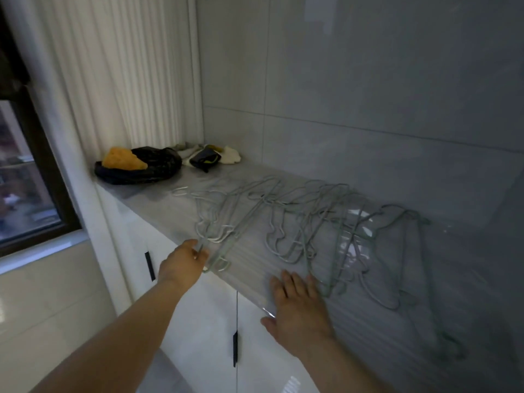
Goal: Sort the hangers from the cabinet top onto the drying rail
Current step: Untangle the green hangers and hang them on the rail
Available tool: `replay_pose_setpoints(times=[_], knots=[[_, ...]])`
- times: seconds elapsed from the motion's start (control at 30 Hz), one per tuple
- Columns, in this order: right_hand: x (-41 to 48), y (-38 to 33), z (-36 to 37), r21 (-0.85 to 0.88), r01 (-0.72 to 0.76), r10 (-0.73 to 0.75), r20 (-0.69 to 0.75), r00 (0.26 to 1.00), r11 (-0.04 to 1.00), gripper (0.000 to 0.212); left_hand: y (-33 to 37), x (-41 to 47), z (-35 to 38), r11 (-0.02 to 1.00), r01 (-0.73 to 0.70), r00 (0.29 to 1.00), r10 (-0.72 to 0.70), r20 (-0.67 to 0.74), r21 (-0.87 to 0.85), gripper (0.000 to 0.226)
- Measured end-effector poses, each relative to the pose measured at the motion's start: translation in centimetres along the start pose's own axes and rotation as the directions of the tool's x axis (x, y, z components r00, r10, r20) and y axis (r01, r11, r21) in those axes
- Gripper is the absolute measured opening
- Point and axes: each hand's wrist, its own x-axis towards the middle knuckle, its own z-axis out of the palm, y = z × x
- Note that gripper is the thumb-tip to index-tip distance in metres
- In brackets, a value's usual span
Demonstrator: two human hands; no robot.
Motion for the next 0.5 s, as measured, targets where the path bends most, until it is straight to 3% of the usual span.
replay_pose_setpoints(times=[0.23,0.5], knots=[[0.1,0.1,0.2,0.001,0.013,-0.013,-0.012,1.000,1.000,0.076,1.7,1.9,1.3,0.995,0.064,0.998,-0.063,0.021,-0.080,0.025],[0.0,0.0,0.1,-0.013,0.015,-0.015,-0.002,1.000,1.000,0.076,2.2,1.1,1.0,0.995,0.100,0.985,-0.103,0.141,0.026,0.025]])
